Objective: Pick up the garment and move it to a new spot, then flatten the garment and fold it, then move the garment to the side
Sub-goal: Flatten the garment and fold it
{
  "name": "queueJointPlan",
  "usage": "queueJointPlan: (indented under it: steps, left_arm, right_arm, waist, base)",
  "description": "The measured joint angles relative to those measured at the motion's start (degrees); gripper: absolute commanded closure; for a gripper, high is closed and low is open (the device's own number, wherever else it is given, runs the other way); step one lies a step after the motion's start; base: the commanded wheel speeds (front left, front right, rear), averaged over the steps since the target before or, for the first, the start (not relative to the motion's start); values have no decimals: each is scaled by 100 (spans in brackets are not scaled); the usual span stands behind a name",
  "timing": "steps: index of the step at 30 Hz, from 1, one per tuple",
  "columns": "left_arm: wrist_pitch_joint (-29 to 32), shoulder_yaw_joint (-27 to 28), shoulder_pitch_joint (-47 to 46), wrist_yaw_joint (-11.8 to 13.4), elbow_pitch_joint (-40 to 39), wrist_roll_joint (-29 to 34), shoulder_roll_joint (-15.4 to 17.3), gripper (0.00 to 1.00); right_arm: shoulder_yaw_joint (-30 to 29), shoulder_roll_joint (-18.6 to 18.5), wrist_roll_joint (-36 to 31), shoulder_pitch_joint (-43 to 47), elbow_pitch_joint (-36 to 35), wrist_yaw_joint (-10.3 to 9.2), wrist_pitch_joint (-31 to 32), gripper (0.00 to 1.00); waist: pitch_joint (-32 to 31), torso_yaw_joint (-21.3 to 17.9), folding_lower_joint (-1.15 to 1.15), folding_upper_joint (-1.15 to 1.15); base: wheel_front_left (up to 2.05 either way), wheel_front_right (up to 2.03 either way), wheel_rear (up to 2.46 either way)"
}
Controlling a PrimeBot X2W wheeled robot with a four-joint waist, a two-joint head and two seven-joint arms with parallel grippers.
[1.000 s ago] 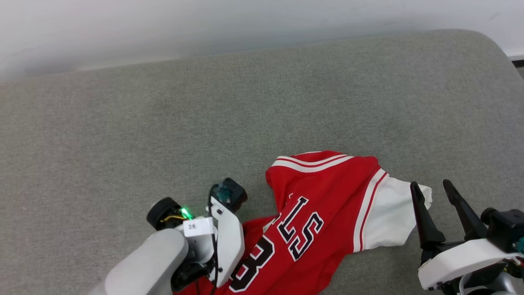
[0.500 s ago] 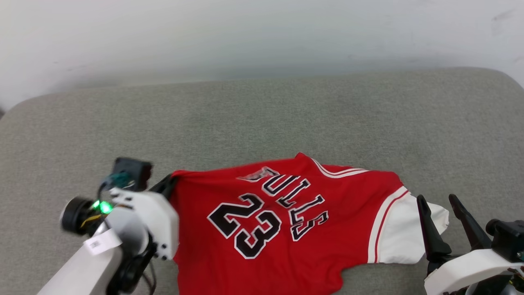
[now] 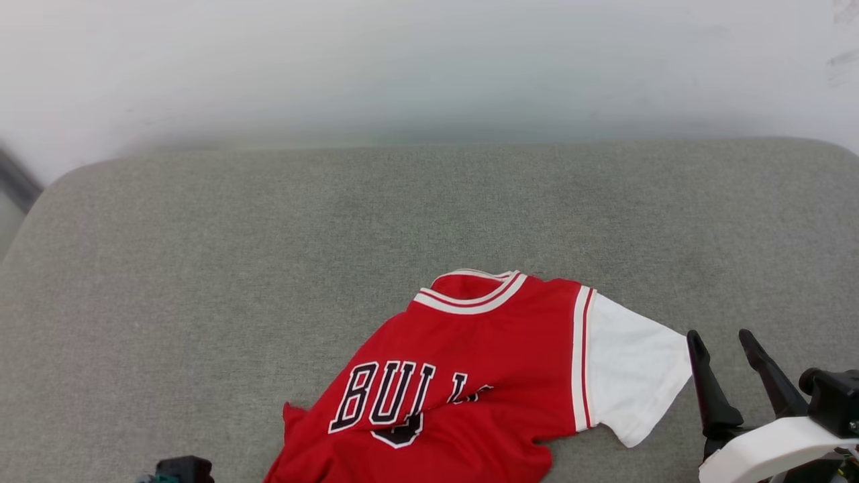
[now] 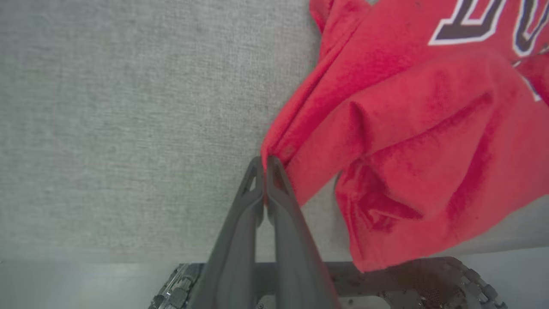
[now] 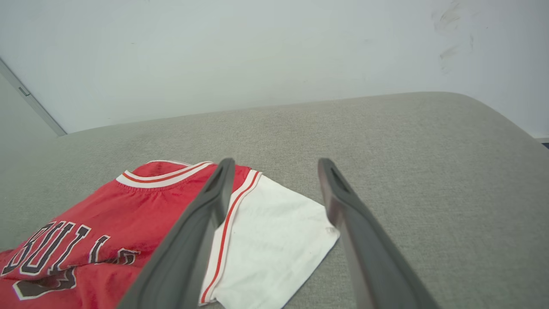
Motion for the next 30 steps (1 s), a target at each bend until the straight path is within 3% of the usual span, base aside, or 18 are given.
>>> queueJointPlan:
  steps: [1, 2, 3, 19, 26, 30]
  left_arm:
    - [-14, -21, 48, -19, 35, -32, -68, 100]
    - [-51, -35, 74, -26, 57, -59, -129, 59]
    - [-77, -55, 74, -45, 68, -65, -171, 0]
    - [-2220, 245, -801, -297, -172, 924, -449, 0]
    - [-2792, 241, -1005, -327, -286, 1256, -544, 0]
    - [-2864, 177, -1112, -318, -415, 1400, -579, 0]
  right_arm:
    - [4, 0, 0, 3, 2, 0, 2, 0]
    - [4, 0, 0, 10, 3, 0, 3, 0]
    - [2, 0, 0, 18, 4, 0, 9, 0]
    - [-91, 0, -49, 65, -41, 0, 321, 0]
    - [-305, 0, 71, 137, 137, 0, 899, 0]
    - [-601, -34, 121, 112, 466, 0, 1569, 0]
  waist:
    - [-24, 5, 0, 0]
    - [-47, 12, 0, 0]
    - [-67, 19, 0, 0]
    - [-369, -44, 0, 0]
    - [-387, -53, 0, 0]
    - [-352, 17, 0, 0]
  base:
    - [0, 0, 0]
    - [0, 0, 0]
    - [0, 0, 0]
    - [0, 0, 0]
    - [0, 0, 0]
    - [0, 0, 0]
